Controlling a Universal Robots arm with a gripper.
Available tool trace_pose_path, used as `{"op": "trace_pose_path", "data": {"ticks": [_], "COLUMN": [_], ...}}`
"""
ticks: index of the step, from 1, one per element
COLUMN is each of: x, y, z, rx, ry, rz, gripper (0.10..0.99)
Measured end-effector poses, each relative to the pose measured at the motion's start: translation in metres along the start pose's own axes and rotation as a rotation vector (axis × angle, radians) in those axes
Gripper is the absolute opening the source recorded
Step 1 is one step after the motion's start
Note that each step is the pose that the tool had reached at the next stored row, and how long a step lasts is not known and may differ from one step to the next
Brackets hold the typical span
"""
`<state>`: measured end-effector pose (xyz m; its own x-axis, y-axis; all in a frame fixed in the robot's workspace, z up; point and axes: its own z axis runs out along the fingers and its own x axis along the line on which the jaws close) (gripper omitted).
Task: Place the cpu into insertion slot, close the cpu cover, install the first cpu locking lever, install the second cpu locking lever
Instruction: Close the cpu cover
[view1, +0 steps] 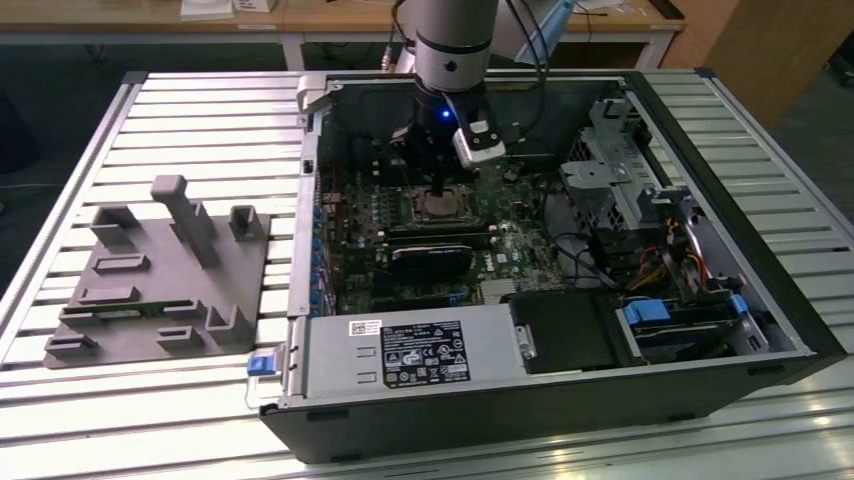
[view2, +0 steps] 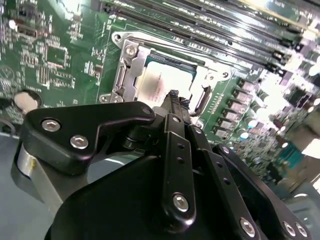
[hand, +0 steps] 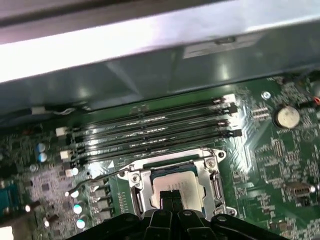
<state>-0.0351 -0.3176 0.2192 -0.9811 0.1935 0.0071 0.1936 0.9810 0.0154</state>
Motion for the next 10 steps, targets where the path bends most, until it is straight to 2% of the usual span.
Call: {"op": "trace_pose_path", "data": {"ticks": [5,10], "x": [0.0000,-0.0004], "y": [0.0000,-0.0018], "z": [0.0010,0.0029], "rx": [0.000,-0.009], "ry": [0.0007,-0.0034], "rz": [-0.083,-0.106], "gripper": [0.106,0.106]}}
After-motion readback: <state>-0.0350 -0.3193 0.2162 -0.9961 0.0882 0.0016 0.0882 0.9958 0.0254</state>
